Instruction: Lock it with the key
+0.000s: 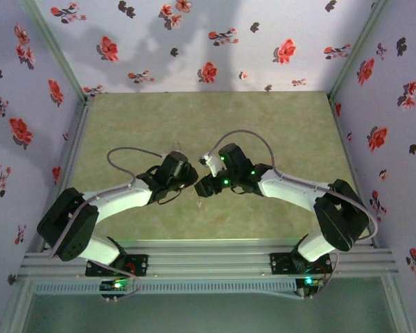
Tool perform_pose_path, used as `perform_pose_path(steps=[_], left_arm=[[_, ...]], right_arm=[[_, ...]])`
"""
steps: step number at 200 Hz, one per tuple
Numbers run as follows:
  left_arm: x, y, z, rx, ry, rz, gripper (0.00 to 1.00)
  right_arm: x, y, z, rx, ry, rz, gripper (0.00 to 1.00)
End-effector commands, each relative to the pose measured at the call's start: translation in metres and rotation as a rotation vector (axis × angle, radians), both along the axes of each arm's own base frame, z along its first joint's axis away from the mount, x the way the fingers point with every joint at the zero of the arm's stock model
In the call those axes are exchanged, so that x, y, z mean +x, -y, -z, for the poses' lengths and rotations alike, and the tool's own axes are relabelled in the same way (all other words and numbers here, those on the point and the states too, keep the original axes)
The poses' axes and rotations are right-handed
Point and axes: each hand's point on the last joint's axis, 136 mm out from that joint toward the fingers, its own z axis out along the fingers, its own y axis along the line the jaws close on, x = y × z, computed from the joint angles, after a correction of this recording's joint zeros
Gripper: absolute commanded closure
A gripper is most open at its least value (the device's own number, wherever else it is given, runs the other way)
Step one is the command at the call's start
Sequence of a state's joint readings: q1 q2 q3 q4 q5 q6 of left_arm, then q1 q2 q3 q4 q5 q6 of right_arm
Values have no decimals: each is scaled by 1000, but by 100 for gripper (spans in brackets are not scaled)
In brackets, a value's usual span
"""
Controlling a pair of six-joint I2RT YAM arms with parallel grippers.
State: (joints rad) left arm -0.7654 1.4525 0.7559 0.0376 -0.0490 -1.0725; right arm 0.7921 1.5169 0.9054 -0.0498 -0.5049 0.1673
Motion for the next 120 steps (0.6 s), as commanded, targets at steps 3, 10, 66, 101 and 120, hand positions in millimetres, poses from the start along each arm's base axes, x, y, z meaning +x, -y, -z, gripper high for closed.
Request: perform_pose_path(steps=[3, 10, 66, 101, 120], left_arm=[[4, -5, -3, -14, 6, -30, 100], [4, -6, -3, -10, 4, -31, 100], [5, -4, -7, -15, 1, -18, 100], [5, -2, -10, -23, -1, -13, 100], [4, -2, -11, -27, -1, -12, 100]], right_arm=[[-1, 4, -7, 11, 32, 15, 45], [-1, 5, -7, 13, 36, 22, 45], [-3, 7, 5, -7, 55, 59, 46], [5, 5, 17, -61, 86, 97, 48], [8, 0, 23, -78, 91, 107, 50]])
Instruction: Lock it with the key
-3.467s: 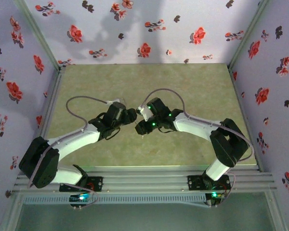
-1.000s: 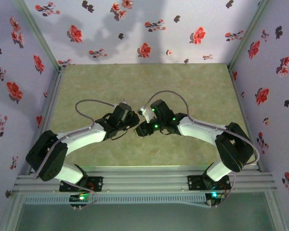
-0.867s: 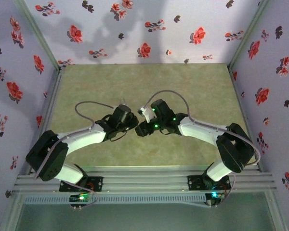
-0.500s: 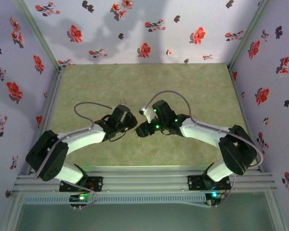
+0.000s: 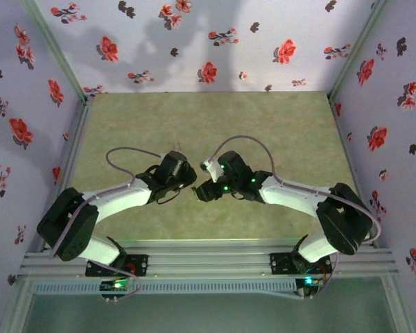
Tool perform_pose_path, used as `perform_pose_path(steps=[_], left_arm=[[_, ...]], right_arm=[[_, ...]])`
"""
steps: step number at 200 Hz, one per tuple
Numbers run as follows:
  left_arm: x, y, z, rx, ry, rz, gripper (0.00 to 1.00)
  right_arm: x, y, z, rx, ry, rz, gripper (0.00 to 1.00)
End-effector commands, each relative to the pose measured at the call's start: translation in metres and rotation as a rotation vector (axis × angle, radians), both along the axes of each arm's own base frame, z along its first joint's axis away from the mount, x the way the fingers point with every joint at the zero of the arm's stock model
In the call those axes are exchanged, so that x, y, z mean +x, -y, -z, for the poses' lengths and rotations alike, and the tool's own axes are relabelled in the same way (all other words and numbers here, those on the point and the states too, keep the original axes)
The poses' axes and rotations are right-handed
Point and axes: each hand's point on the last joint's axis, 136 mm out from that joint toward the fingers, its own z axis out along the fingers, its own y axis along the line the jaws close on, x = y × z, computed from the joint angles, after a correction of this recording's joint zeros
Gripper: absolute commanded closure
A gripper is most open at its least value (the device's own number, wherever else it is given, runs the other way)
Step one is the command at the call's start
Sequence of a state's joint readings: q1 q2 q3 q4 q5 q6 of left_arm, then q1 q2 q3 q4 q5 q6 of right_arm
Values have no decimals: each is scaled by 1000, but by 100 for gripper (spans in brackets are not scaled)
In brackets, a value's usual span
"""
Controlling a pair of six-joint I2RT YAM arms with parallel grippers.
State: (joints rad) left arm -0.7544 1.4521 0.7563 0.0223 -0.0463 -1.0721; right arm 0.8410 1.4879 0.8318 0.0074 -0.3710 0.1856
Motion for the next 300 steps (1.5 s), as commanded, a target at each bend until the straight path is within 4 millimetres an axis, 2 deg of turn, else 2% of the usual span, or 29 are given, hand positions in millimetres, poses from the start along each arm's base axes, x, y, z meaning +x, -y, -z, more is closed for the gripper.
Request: perform_pose_path(steps=[1, 62, 165, 242, 251, 300], left_arm=[[3, 3, -14, -37, 12, -4, 100], [2, 3, -18, -41, 16, -2, 100], [0, 4, -20, -49, 19, 1, 100], [-1, 3, -22, -54, 26, 4, 100], [-1, 3, -24, -54, 30, 5, 100], [-2, 3, -30, -45, 44, 23, 100]], right_arm=[[12, -5, 8, -29, 31, 46, 50], [13, -18, 14, -38, 51, 55, 55], [14, -22, 23, -53, 41, 63, 71], [12, -21, 23, -59, 35, 61, 94], [12, -21, 22, -58, 36, 59, 100], [8, -16, 13, -51, 47, 50, 100]])
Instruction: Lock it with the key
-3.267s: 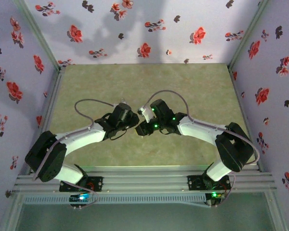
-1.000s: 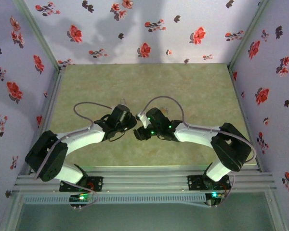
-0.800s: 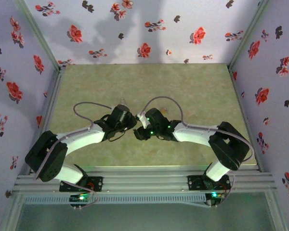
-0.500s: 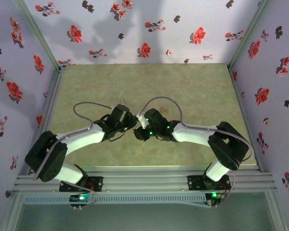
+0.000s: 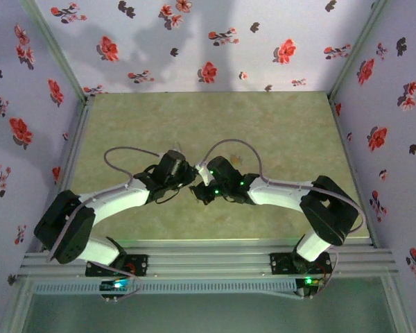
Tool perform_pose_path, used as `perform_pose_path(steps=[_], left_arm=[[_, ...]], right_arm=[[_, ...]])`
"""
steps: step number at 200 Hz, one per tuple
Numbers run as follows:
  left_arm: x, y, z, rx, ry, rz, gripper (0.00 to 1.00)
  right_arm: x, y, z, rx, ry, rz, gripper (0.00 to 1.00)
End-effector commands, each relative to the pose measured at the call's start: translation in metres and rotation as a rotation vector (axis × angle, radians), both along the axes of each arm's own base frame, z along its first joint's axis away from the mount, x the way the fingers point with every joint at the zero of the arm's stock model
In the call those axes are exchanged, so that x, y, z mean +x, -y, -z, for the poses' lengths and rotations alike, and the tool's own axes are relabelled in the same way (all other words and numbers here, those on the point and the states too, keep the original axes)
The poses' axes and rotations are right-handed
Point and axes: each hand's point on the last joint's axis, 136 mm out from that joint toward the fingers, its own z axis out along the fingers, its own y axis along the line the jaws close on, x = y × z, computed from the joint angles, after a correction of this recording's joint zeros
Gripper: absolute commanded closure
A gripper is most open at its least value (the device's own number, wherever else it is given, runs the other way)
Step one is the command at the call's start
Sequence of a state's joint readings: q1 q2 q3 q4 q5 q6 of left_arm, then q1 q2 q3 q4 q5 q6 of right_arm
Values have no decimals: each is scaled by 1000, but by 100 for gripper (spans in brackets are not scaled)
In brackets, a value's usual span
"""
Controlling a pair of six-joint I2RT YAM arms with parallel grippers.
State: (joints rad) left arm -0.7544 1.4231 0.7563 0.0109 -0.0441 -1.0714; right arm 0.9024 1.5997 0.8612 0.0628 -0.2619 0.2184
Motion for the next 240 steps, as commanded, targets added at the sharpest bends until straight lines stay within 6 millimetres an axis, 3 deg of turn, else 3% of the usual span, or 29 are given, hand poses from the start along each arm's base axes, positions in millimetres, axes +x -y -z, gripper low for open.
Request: perform_pose_path(steps=[1, 8, 19, 80, 118, 144, 188, 240], left_arm=[[-1, 4, -22, -32, 33, 22, 100], [0, 3, -23, -29, 36, 23, 99], [0, 2, -25, -24, 41, 25, 89], [6, -18, -42, 9, 107, 21, 50], [10, -33, -59, -36, 202, 32, 27], [8, -29, -73, -151, 267, 82, 19], [-8, -6, -105, -357, 362, 218, 9], [-24, 11, -131, -552, 400, 315, 6]], right_arm=[[3, 1, -12, 9, 31, 8, 100], [2, 2, -15, 12, 33, 4, 100], [0, 3, -17, 17, 34, -3, 100], [-18, 8, -31, 53, 15, -69, 100], [-37, 5, -58, 178, -33, -151, 100], [-46, 5, -83, 304, -76, -193, 100], [-54, 11, -113, 454, -123, -240, 100], [-61, 13, -122, 507, -159, -279, 100]])
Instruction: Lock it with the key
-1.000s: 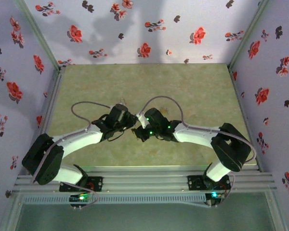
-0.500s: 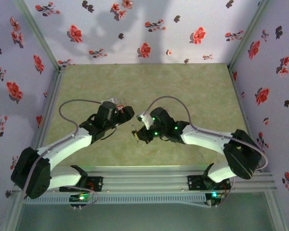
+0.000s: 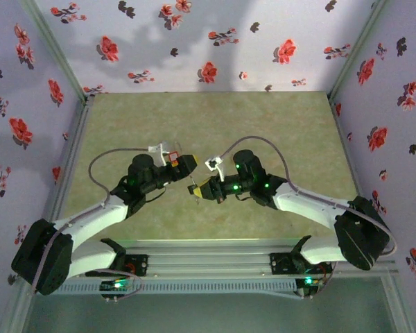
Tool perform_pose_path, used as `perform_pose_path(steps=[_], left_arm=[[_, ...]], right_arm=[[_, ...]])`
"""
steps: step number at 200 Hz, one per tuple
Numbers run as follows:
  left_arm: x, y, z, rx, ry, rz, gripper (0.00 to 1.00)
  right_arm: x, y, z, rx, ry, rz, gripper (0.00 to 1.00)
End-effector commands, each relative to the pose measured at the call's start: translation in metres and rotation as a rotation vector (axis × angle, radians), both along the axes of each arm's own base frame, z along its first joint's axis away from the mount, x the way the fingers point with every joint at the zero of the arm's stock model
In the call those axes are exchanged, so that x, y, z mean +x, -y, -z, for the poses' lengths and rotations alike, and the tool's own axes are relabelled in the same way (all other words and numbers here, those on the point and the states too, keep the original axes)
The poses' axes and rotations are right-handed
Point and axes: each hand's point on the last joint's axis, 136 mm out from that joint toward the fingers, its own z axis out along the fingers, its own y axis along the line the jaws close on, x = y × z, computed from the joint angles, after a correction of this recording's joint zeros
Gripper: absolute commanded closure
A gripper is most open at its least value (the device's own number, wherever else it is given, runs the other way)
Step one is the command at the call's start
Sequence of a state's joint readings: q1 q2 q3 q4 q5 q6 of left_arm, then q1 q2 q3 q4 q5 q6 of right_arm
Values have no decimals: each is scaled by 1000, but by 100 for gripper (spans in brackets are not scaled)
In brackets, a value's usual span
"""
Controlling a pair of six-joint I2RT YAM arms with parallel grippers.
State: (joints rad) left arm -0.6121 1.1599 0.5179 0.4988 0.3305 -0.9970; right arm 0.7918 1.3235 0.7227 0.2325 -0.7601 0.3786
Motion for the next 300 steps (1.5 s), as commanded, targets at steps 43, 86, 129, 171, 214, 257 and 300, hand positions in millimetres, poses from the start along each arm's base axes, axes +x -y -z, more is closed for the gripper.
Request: perform_pose_path(steps=[43, 86, 129, 171, 214, 257, 300], left_arm=[[-21, 20, -41, -237, 67, 171, 5], [-31, 19, -46, -283, 69, 210, 4], [-42, 14, -51, -303, 73, 222, 5], [-50, 10, -50, -309, 71, 229, 4], [-57, 7, -50, -312, 71, 242, 5], [-64, 5, -52, -320, 80, 262, 5], [-70, 5, -49, -315, 78, 281, 5]], right_arm=[[-11, 0, -23, 95, -8, -63, 100], [-9, 0, -19, 88, -16, -59, 100], [-5, -1, -15, 76, -25, -48, 100], [-1, -2, -10, 62, -28, -31, 100], [2, -2, -8, 58, -27, -21, 100], [4, -3, -3, 49, -34, -14, 100], [9, -2, 0, 39, -33, 9, 100]])
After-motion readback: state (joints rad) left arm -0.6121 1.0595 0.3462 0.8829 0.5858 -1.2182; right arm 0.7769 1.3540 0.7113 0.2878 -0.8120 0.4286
